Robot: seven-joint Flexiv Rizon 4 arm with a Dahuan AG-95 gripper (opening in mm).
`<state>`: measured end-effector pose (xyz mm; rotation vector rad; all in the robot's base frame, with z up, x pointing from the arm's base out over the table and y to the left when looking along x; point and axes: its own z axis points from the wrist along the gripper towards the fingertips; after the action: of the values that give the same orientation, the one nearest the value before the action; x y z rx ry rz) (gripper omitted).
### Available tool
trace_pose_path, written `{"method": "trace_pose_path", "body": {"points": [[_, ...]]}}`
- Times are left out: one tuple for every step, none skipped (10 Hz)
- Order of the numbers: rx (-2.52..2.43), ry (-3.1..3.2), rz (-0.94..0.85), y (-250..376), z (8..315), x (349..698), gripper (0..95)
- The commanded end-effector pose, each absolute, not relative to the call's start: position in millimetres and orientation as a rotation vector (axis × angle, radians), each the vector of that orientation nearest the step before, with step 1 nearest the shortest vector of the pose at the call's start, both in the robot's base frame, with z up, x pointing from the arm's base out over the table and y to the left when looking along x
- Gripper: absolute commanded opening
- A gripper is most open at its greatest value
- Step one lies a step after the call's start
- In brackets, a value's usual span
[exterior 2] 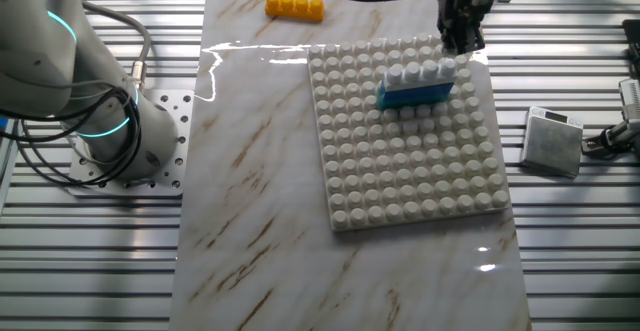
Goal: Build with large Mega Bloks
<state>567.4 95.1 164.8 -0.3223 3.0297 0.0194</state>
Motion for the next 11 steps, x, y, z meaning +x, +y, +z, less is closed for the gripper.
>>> {"method": "trace_pose_path", "body": {"points": [[-0.323, 3.035, 0.022, 96, 164, 570, 0.0], [-0.323, 3.036, 0.021, 96, 164, 570, 0.0], [-0.324, 3.04, 0.022, 96, 164, 570, 0.0], [-0.324, 3.057, 0.024, 96, 164, 570, 0.0], [-0.328, 3.06, 0.02, 96, 164, 570, 0.0], [-0.334, 3.064, 0.02, 95, 163, 570, 0.0], [-0.342, 3.071, 0.021, 94, 161, 570, 0.0], [-0.349, 3.072, 0.022, 93, 158, 569, 0.0], [-0.354, 3.071, 0.023, 92, 155, 568, 0.0], [-0.357, 3.068, 0.025, 91, 152, 566, 0.0], [-0.362, 3.067, 0.025, 91, 151, 565, 0.0]]}}
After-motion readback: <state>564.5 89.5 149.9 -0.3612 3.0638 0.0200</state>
